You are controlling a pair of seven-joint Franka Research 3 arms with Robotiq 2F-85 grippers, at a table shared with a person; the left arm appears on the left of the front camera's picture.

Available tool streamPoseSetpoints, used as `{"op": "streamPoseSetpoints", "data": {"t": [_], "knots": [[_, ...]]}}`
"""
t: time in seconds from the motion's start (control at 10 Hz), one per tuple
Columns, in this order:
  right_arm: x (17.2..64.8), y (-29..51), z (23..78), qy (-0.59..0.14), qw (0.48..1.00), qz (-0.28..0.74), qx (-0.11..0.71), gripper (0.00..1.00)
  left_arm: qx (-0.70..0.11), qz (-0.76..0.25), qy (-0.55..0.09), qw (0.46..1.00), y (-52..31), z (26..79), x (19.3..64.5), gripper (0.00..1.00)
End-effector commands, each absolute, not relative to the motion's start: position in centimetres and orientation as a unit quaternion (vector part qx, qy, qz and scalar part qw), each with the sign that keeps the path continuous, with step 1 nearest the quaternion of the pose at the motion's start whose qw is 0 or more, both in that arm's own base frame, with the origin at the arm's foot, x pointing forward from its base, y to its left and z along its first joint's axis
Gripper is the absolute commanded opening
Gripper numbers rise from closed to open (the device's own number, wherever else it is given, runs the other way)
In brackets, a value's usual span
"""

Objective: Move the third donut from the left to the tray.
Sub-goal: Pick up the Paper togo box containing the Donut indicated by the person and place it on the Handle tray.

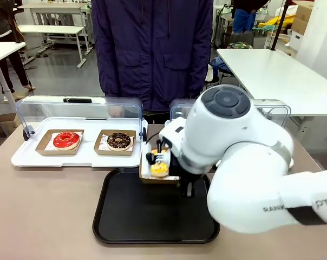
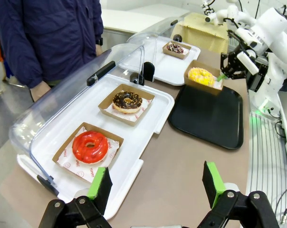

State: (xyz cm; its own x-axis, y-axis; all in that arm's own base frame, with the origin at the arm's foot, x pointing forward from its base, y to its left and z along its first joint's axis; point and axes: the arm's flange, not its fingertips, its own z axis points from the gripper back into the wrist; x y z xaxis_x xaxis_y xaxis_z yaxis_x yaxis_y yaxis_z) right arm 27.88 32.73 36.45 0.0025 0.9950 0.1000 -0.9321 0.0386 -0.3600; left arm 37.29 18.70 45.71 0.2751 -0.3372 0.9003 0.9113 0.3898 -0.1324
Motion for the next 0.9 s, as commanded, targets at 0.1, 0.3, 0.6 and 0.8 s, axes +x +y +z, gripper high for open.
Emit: {"op": "streamPoseSetpoints", "data": {"t": [0.1, 0.3, 0.6, 0.8], "knots": [[25.5, 33.5, 33.4, -0.16, 0.714, 0.678, -0.078, 0.02, -0.345, -0.434, -0.424, 0.716, 18.6, 45.9, 37.2, 1.0], [23.9, 33.9, 32.5, -0.154, 0.724, 0.668, -0.075, 0.02, -0.345, -0.434, -0.424, 0.716, 18.6, 45.9, 37.2, 1.0], [22.6, 33.5, 31.7, -0.14, 0.73, 0.665, -0.073, 0.02, -0.345, -0.434, -0.424, 0.716, 18.6, 45.9, 37.2, 1.0], [22.9, 33.1, 31.1, -0.128, 0.725, 0.673, -0.068, 0.02, -0.345, -0.434, -0.424, 0.716, 18.6, 45.9, 37.2, 1.0]]}}
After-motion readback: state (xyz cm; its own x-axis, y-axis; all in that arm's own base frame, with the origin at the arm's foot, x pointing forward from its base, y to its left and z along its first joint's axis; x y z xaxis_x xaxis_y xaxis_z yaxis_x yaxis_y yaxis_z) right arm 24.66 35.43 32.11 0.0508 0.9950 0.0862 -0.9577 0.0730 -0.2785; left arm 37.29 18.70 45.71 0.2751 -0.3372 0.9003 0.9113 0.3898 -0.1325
